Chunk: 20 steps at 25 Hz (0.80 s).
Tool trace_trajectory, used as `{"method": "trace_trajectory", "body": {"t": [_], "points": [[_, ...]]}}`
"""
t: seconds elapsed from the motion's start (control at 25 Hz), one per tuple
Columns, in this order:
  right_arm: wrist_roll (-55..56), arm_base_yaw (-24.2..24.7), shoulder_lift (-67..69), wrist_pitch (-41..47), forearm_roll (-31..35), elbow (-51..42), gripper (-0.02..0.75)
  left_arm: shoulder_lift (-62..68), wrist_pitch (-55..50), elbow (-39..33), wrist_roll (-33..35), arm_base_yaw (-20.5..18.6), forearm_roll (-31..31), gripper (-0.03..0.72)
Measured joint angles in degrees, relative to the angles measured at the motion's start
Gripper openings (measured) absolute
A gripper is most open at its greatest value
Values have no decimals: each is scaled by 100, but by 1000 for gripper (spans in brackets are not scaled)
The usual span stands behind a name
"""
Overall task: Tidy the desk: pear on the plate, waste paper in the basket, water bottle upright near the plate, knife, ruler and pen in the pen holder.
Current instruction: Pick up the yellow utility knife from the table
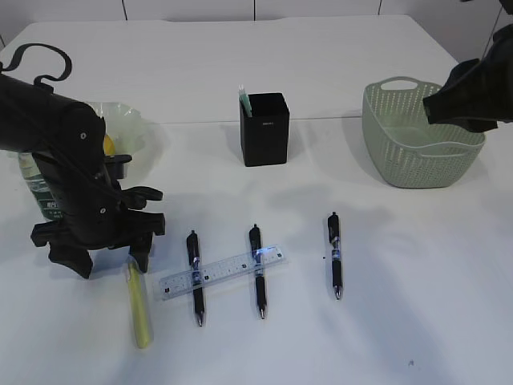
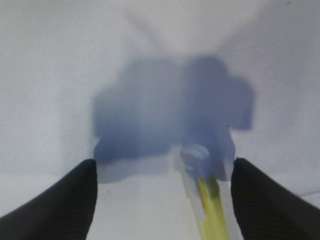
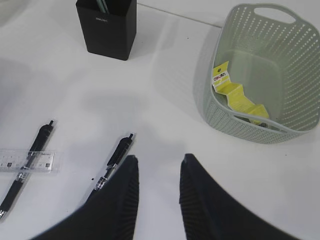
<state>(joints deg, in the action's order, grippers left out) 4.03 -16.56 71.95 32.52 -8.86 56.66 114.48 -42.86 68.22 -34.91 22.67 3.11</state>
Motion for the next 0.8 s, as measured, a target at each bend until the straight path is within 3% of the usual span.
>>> {"method": "trace_trajectory", "body": {"t": [0.8], "points": [[0, 0, -97, -21, 0, 0, 243, 0, 14, 0, 0, 0, 61, 592]]}}
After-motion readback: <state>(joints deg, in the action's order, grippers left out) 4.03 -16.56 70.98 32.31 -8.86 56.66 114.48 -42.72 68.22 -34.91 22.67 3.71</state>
